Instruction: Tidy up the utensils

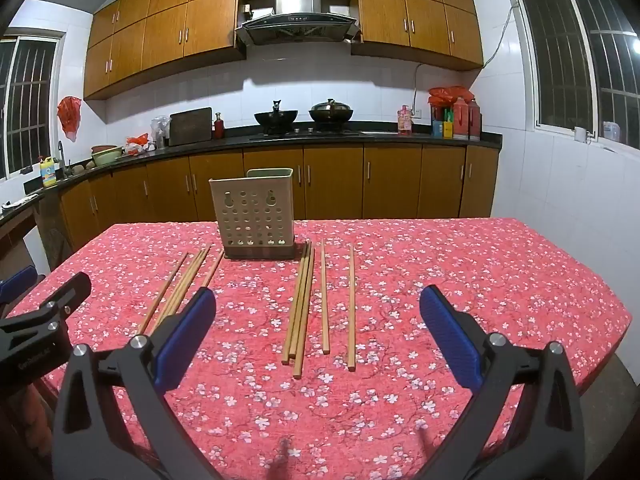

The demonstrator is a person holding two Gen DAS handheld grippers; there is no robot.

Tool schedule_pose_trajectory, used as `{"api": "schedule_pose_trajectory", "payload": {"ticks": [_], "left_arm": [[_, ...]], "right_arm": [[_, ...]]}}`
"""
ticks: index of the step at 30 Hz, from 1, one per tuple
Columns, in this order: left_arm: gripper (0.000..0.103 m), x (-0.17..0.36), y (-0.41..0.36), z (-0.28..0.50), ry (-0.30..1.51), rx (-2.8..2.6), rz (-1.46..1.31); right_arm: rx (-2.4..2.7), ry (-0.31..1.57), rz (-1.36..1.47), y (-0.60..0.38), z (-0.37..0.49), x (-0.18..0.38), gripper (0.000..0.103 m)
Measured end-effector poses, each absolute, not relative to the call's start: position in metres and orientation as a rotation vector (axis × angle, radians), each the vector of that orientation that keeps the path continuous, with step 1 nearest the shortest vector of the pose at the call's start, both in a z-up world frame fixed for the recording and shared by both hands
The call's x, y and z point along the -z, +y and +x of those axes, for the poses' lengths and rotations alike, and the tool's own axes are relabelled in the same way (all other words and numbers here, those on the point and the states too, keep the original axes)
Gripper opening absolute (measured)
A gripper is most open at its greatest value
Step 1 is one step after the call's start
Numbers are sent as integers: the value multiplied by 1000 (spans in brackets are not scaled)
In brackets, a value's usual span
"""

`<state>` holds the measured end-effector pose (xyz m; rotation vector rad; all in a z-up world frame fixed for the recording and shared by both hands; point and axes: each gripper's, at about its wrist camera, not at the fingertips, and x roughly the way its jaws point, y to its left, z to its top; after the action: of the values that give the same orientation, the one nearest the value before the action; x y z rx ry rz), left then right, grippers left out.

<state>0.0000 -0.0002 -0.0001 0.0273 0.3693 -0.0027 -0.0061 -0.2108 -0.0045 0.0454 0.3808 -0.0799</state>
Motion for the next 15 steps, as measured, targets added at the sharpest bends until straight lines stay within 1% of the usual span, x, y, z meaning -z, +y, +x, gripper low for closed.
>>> {"api": "schedule_pose_trajectory", "payload": {"ticks": [15], "left_arm": [[101, 0, 0, 0, 372, 3, 27]], "right_arm": [[80, 382, 46, -211, -6, 6, 99]]}}
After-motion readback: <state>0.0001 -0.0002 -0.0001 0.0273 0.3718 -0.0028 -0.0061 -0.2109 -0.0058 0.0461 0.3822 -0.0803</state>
